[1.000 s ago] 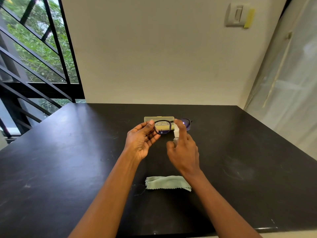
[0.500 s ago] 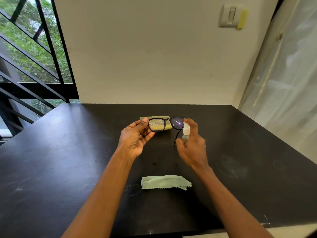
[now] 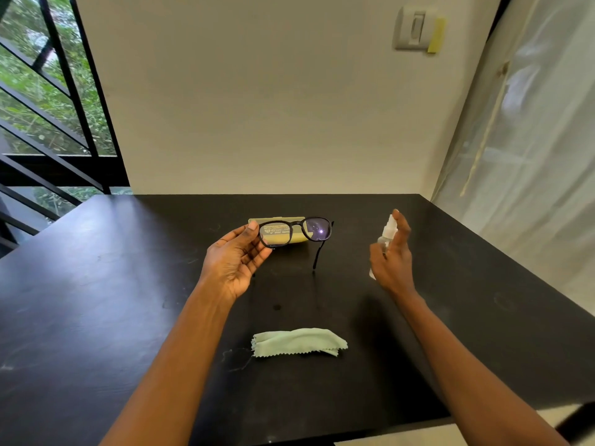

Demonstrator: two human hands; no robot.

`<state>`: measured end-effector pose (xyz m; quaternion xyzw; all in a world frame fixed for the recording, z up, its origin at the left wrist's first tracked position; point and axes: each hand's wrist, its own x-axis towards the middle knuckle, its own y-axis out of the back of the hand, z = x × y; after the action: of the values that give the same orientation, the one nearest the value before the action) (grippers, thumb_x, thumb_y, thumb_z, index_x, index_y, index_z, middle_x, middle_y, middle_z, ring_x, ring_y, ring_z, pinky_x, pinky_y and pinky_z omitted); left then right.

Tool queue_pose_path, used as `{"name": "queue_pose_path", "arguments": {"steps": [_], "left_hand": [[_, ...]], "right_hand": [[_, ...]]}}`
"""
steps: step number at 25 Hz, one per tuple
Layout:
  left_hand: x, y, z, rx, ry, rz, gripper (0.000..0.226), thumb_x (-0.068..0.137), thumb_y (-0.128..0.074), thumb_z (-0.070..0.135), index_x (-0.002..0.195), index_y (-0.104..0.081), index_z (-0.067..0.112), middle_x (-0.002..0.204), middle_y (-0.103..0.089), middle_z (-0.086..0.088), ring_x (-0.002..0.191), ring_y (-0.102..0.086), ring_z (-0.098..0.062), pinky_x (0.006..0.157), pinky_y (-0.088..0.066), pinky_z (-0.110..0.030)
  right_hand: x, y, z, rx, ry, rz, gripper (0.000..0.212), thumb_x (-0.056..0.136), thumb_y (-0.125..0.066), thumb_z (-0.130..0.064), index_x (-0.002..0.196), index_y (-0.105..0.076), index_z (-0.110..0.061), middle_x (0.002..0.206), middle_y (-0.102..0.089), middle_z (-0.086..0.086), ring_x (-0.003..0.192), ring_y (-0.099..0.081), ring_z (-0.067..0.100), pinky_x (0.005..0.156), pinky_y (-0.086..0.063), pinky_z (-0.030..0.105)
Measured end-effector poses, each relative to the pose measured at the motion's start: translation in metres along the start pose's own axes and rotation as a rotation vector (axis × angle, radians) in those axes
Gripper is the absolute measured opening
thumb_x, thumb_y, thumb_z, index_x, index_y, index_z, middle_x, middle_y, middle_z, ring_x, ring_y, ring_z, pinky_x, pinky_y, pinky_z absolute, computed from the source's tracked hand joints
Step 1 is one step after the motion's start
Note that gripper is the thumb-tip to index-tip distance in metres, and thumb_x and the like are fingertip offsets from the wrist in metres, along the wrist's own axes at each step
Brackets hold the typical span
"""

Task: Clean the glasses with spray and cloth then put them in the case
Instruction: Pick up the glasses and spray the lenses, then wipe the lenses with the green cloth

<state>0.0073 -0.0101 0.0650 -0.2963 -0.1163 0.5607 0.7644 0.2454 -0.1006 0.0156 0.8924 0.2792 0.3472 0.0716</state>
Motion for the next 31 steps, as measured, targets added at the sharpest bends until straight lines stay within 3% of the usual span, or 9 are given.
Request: {"name": "queue_pose_path", "arguments": {"steps": [2, 5, 10, 14, 18, 22, 26, 28, 31], "left_hand": [[0.000, 0.000, 0.000, 0.003, -0.001, 0.002, 0.004, 0.083, -0.064, 0.013, 0.086, -0.064, 0.010, 0.061, -0.071, -0.004, 0.057, -0.068, -0.012, 0.053, -0.058, -0.024], [0.000, 0.002, 0.000, 0.002, 0.001, 0.006, 0.004, 0.083, -0.064, 0.014, 0.086, -0.063, 0.011, 0.061, -0.071, -0.004, 0.058, -0.068, -0.012, 0.053, -0.057, -0.023], [0.001, 0.003, -0.001, 0.009, 0.001, 0.015, 0.003, 0.083, -0.064, 0.014, 0.085, -0.063, 0.011, 0.061, -0.071, -0.004, 0.059, -0.068, -0.012, 0.053, -0.057, -0.023], [0.000, 0.002, -0.001, 0.001, 0.003, 0.019, 0.004, 0.083, -0.064, 0.014, 0.085, -0.063, 0.011, 0.060, -0.071, -0.004, 0.059, -0.068, -0.012, 0.052, -0.057, -0.023], [-0.002, 0.001, 0.000, -0.003, 0.004, 0.014, 0.005, 0.082, -0.065, 0.014, 0.086, -0.063, 0.010, 0.059, -0.071, -0.003, 0.056, -0.068, -0.011, 0.055, -0.058, -0.024], [-0.003, 0.001, -0.001, -0.010, 0.011, 0.007, 0.009, 0.082, -0.065, 0.014, 0.089, -0.063, 0.010, 0.060, -0.071, -0.004, 0.057, -0.069, -0.012, 0.054, -0.058, -0.024], [-0.004, 0.002, -0.001, -0.015, 0.013, 0.008, 0.011, 0.081, -0.066, 0.014, 0.090, -0.063, 0.009, 0.061, -0.071, -0.004, 0.058, -0.069, -0.012, 0.053, -0.057, -0.024], [-0.004, 0.002, -0.001, -0.017, 0.015, 0.006, 0.009, 0.081, -0.065, 0.014, 0.090, -0.063, 0.009, 0.061, -0.071, -0.004, 0.058, -0.069, -0.012, 0.053, -0.058, -0.024], [-0.005, 0.001, -0.002, -0.016, 0.017, 0.008, 0.010, 0.082, -0.065, 0.013, 0.090, -0.063, 0.010, 0.061, -0.071, -0.004, 0.059, -0.069, -0.012, 0.053, -0.058, -0.024]], "right_hand": [[0.006, 0.003, 0.016, -0.026, -0.002, -0.037, 0.071, 0.088, -0.052, 0.000, 0.126, -0.012, -0.045, 0.134, -0.037, 0.022, 0.104, -0.053, 0.034, 0.074, -0.045, 0.020], [0.007, 0.004, 0.030, -0.068, -0.034, -0.106, 0.071, 0.087, -0.056, -0.001, 0.122, -0.013, -0.046, 0.131, -0.039, 0.021, 0.101, -0.053, 0.030, 0.069, -0.041, 0.013], [0.005, 0.004, 0.037, -0.091, -0.073, -0.132, 0.072, 0.087, -0.057, -0.003, 0.122, -0.011, -0.046, 0.132, -0.039, 0.022, 0.103, -0.049, 0.024, 0.080, -0.041, 0.029], [0.006, 0.006, 0.039, -0.087, -0.117, -0.142, 0.078, 0.087, -0.058, -0.005, 0.137, -0.007, -0.035, 0.136, -0.037, 0.020, 0.112, -0.050, 0.034, 0.083, -0.041, 0.031], [0.002, 0.010, 0.038, -0.231, -0.135, 0.006, 0.084, 0.079, -0.071, -0.027, 0.144, -0.017, -0.030, 0.144, -0.030, 0.011, 0.127, -0.029, 0.035, 0.099, -0.026, 0.044], [-0.001, 0.017, 0.017, -0.339, -0.060, 0.066, 0.049, 0.080, -0.068, -0.036, 0.124, -0.051, -0.023, 0.127, -0.041, 0.013, 0.116, -0.034, 0.032, 0.091, -0.026, 0.035], [-0.013, 0.019, -0.007, -0.224, 0.103, -0.319, 0.006, 0.081, -0.066, -0.033, 0.083, -0.065, -0.028, 0.090, -0.060, -0.002, 0.095, -0.052, 0.018, 0.081, -0.035, 0.029], [-0.027, 0.017, -0.021, -0.172, 0.112, -0.613, 0.007, 0.076, -0.068, -0.043, 0.077, -0.067, -0.036, 0.083, -0.061, -0.011, 0.089, -0.054, 0.009, 0.081, -0.041, 0.031], [-0.052, 0.009, -0.037, -0.215, 0.047, -0.956, 0.020, 0.075, -0.068, -0.048, 0.090, -0.070, -0.036, 0.087, -0.054, -0.019, 0.095, -0.043, 0.002, 0.084, -0.036, 0.023]]}}
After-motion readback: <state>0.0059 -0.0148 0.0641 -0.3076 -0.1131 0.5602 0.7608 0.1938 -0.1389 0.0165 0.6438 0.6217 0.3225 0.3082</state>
